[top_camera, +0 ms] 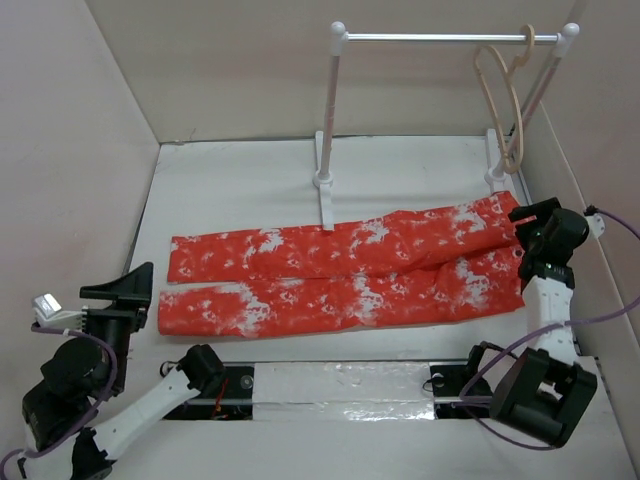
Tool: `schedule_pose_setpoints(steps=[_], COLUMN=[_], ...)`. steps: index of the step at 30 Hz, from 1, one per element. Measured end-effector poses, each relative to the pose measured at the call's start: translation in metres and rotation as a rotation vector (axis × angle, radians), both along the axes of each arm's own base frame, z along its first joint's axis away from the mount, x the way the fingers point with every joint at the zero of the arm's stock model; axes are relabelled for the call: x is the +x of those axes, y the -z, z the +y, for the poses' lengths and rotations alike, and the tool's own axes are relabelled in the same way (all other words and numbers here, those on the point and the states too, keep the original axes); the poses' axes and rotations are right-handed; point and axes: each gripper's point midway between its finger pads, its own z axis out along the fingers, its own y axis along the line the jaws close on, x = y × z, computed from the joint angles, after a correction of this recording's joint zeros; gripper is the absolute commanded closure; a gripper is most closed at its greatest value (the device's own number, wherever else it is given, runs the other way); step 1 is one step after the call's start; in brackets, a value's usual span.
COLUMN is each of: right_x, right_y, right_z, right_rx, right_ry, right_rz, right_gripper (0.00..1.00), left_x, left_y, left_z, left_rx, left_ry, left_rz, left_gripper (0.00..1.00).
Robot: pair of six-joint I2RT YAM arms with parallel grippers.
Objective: Place the trousers on the hanger
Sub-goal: Flatten out the trousers at the center of the board.
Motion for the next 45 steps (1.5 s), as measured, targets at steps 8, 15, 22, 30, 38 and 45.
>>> schedule_pose_setpoints(steps=[8, 15, 22, 30, 38, 45], right_x=[-0.014, -0.042, -0.072, -0.093, -0.086, -0.09], right_y=[-0.024, 0.004, 0.035, 0.062, 0.064, 0.076], right_z=[0.084, 0.189, 0.267, 0.313, 0.319, 0.325], right_rx=[-0.081, -0.086, -0.114, -0.199, -0.276, -0.295], right_ry=[-0.301, -0.715, -1.055, -1.223, -1.189, -1.21], right_rz=[-0.133, -0.166, -0.103, 0.001, 0.03, 0.07], right_gripper=[0.76, 1.0, 0.92, 0.5, 0.38, 0.36], left_x=[0.048, 0.116, 0.173, 0.203, 0.211, 0.258], left_y=[-0.008, 0.072, 0.126, 0.216, 0.262, 0.241], left_z=[-0.053, -0.138, -0.097, -0.03, 0.002, 0.012], left_rx=[0.153, 0.388, 0.32, 0.227, 0.233, 0.286], left_ry=[-0.021, 0.016, -0.127, -0.198, -0.235, -0.251], left_rz=[0.068, 0.3, 0.448, 0.705, 0.898, 0.871], left_gripper=[0.29, 0.22, 0.22, 0.18, 0.16, 0.16])
